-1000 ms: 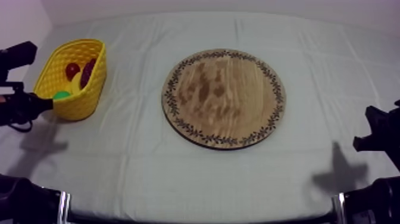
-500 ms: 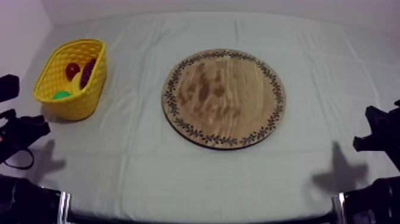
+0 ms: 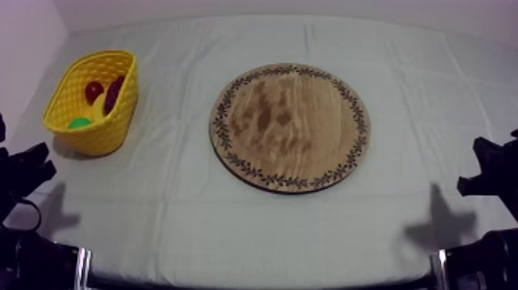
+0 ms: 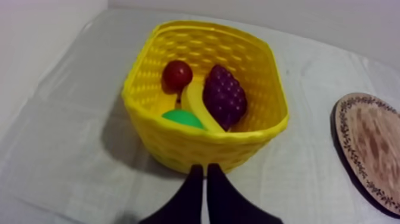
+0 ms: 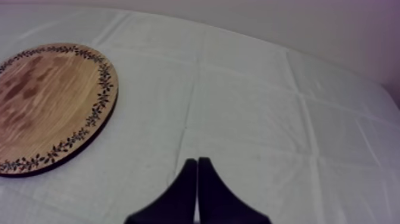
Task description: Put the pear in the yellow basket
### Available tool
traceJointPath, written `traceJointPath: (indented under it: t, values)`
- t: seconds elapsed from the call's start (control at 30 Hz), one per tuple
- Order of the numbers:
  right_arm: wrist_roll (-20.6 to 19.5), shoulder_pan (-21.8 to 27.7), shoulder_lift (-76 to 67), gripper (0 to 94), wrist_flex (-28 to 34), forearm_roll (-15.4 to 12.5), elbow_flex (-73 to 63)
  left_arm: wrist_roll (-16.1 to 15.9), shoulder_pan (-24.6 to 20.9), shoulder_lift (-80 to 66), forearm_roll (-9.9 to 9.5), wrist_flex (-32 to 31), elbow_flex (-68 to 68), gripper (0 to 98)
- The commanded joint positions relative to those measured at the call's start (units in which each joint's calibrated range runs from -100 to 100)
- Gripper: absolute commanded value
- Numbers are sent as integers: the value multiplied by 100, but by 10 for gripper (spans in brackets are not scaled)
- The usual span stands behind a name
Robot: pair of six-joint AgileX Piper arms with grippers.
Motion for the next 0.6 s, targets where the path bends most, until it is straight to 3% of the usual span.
traceJointPath:
  t: [0.0,0.57]
  values:
    - [0,1,-5,3,4,2,0,-16,-2,-170,10,22,1,0]
    - [0,1,-5,3,4,2,0,-133,-123,-638,6,149,38,0]
